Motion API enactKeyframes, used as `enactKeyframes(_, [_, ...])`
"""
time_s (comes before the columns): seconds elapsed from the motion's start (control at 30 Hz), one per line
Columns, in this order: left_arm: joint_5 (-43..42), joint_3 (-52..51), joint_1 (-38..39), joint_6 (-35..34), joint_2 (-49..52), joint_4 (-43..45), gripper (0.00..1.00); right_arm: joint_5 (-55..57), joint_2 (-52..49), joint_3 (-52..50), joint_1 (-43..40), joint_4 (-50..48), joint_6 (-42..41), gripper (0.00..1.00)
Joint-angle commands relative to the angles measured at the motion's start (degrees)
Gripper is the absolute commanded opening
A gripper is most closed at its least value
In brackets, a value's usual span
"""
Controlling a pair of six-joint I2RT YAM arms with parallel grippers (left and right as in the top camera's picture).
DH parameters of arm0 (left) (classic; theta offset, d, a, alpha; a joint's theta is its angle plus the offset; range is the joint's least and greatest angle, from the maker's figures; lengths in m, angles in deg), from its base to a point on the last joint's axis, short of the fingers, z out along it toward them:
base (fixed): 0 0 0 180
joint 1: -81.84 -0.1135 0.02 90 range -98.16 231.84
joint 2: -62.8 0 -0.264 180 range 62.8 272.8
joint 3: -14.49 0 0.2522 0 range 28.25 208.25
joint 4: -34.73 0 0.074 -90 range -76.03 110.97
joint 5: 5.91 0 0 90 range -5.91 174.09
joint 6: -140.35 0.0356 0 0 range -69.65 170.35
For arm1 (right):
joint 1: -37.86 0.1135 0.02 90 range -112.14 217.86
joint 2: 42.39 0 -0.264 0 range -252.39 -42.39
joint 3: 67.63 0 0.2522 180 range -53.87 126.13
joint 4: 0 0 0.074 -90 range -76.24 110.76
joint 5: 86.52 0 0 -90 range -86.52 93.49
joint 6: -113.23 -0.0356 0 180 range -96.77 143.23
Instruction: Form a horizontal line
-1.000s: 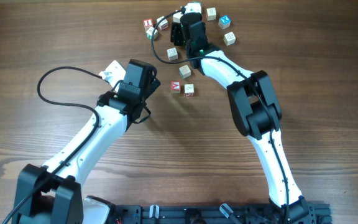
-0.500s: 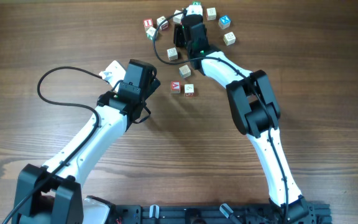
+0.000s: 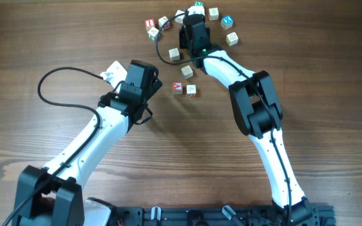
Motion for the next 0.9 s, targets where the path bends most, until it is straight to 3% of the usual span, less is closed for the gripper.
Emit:
enactKeyframes(0.0, [1.6,-0.3,0.0,0.1,-0.1,-0.1,1.00,1.1,-1.0,6.0,-0.3,5.7,0.9,0.36])
enactKeyframes(0.67, [2.9,-0.3,0.0,0.1,-0.1,-0.9,1.00,1.1,15.1,6.6,-0.3,30.7,0.7,0.34])
enactKeyframes(0.87, [2.9,-0.3,0.0,0.1,-0.1,-0.9,1.00,0.7,23.2,6.6,-0.6,43.3,0.2,0.31])
